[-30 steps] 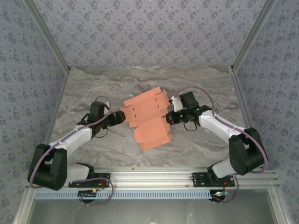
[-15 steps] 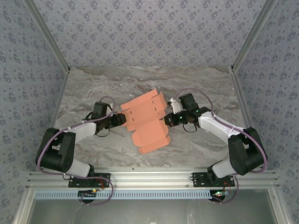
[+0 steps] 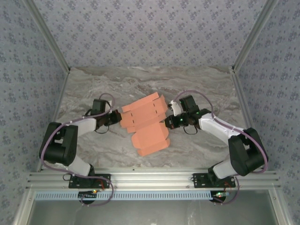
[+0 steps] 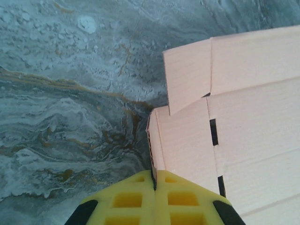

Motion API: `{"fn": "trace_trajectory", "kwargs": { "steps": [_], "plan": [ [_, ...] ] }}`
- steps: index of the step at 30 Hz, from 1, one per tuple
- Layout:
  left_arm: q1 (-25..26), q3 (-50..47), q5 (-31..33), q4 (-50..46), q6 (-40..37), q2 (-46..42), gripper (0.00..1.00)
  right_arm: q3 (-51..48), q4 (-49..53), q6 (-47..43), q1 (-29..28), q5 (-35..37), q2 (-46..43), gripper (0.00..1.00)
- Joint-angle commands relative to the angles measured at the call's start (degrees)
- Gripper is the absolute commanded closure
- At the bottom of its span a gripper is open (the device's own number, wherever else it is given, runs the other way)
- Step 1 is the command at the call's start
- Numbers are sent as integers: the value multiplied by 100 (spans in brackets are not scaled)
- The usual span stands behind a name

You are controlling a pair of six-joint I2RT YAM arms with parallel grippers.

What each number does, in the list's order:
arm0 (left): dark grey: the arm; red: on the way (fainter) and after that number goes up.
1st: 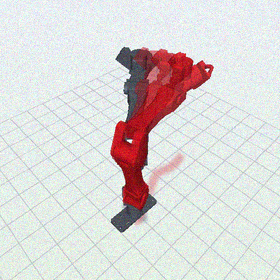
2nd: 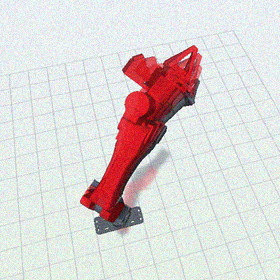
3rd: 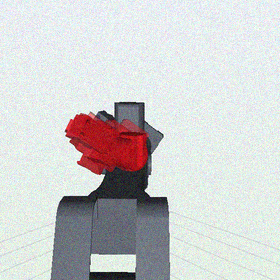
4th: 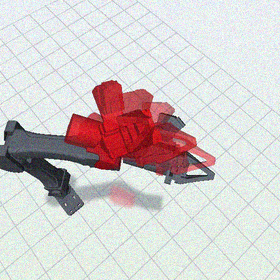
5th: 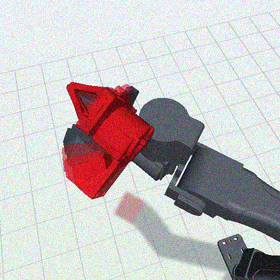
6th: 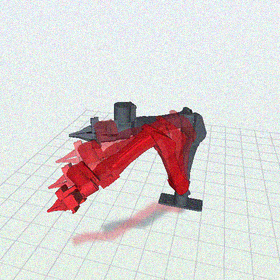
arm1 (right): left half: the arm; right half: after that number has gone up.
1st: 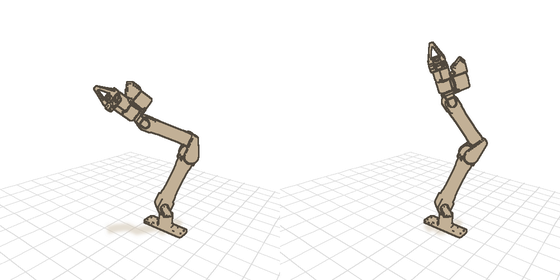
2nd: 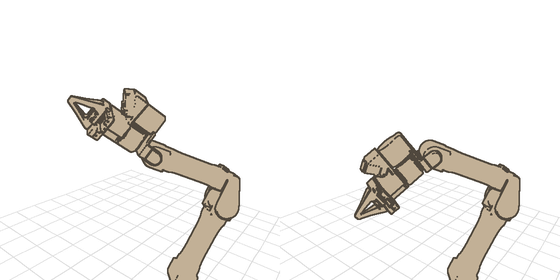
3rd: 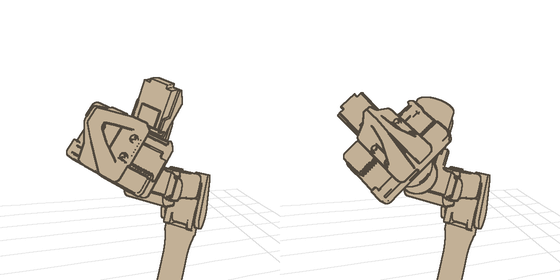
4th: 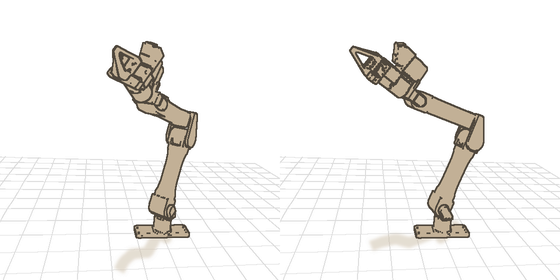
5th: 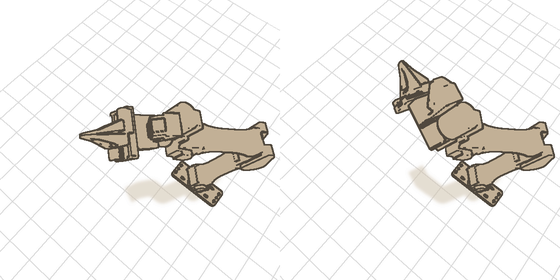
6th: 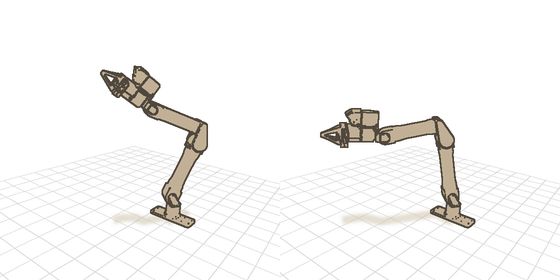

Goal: Fold the paper box

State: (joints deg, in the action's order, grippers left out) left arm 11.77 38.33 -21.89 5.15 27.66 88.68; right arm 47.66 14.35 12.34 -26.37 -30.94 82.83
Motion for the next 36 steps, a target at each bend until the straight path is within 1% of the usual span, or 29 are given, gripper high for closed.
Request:
{"fn": "trace_trajectory", "kwargs": {
  "steps": [1,3,4,5,6,7,9,11,14,16,19,21,24,26,27,30,31,32,33,34,36],
  "plan": [
    [17,88,-82,-46,-286,-255,100,-63,-89,-64,116,-33,-85,100],
    [90,70,-74,9,-326,-392,100,-66,-108,-5,184,-53,-100,100],
    [142,57,-55,51,-340,-468,100,-64,-103,49,209,-18,-115,96],
    [196,52,-2,80,-353,-541,100,-60,-94,102,239,48,-135,84],
    [280,41,140,63,-368,-632,100,-66,-93,137,269,80,-172,75],
    [359,50,342,13,-384,-718,100,-89,-107,143,289,59,-225,67],
    [461,105,652,-132,-380,-838,100,-161,-127,174,316,153,-363,58],
    [492,200,844,-324,-296,-895,100,-248,-111,106,343,259,-497,55],
    [493,233,1103,-417,-68,-996,100,-345,-37,37,354,650,-690,60],
    [509,139,1021,-206,0,-1093,100,-288,130,-16,272,868,-888,60],
    [519,-59,716,266,115,-1162,100,60,450,-49,-125,1331,-1097,60],
    [519,-90,438,410,218,-1135,100,327,506,76,-415,1518,-1098,59],
    [536,-12,105,396,353,-1095,100,398,17,539,-864,1615,-986,57],
    [542,26,88,317,466,-1101,100,303,-530,741,-1180,1658,-745,57],
    [546,21,98,288,513,-1121,100,316,-729,712,-1402,1768,-545,54],
    [546,-16,139,184,642,-1201,100,711,-914,520,-1957,1899,177,49],
    [545,-48,156,164,688,-1235,100,805,-1054,577,-2081,1881,408,46],
    [546,-76,174,162,741,-1259,100,868,-1187,635,-2165,1928,561,39],
    [546,-112,176,162,795,-1257,100,934,-1284,691,-2285,2091,723,26],
    [546,-123,156,162,826,-1251,100,1017,-1315,732,-2396,2293,860,17],
    [546,-108,76,100,841,-1203,100,1196,-1340,798,-2546,2486,1161,15]
  ]
}}
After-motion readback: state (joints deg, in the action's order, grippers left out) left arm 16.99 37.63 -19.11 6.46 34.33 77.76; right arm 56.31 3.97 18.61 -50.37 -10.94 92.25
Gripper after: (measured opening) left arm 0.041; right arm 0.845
